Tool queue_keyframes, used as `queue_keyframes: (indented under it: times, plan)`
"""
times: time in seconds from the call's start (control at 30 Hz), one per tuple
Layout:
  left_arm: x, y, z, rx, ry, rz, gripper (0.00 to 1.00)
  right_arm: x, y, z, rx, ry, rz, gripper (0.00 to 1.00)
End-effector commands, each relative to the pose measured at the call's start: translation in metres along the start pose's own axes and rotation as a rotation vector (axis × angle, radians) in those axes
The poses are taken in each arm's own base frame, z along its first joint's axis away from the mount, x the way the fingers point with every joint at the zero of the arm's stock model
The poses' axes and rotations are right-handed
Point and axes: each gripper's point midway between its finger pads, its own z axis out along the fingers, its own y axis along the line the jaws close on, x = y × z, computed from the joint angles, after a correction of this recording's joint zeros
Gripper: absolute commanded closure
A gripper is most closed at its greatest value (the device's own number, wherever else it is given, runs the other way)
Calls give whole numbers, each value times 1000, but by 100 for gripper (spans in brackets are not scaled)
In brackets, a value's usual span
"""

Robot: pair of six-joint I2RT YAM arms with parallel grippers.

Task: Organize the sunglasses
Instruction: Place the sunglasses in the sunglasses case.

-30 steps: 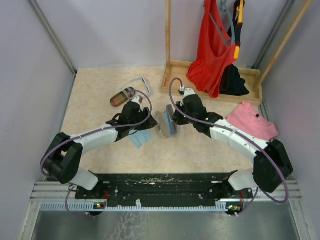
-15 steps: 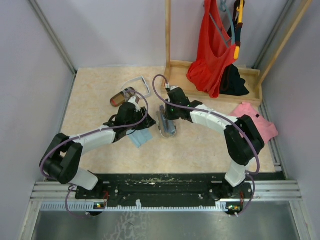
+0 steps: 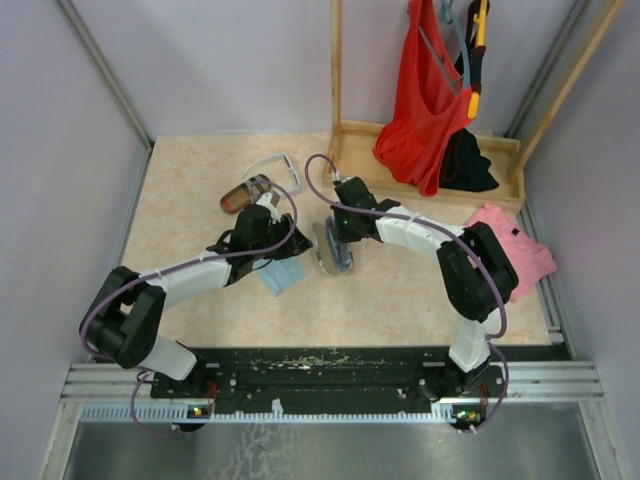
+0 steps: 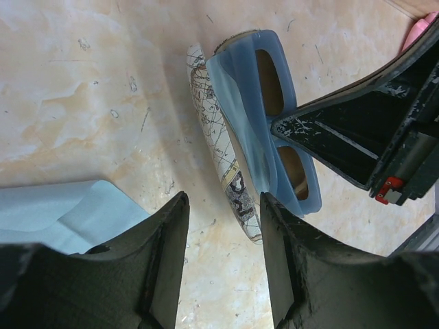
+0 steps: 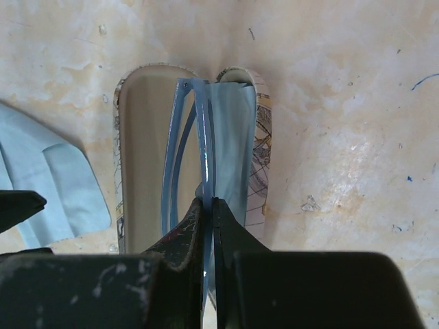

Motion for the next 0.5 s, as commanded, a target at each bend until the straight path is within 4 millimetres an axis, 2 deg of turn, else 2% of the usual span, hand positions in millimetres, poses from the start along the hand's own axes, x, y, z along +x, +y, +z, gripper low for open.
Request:
queue_keyframes:
  times: [0.0, 0.3, 0.47]
  plan:
    - [-5, -5, -1, 26, -15, 6, 48, -25, 2, -1, -7, -60, -3, 100]
    - [-5, -6, 0, 30, -9, 16, 49, -18, -12, 4, -7, -54, 32, 100]
    - [-5, -7, 1, 36, -5, 15, 49, -12, -15, 9, -65, -51, 74, 100]
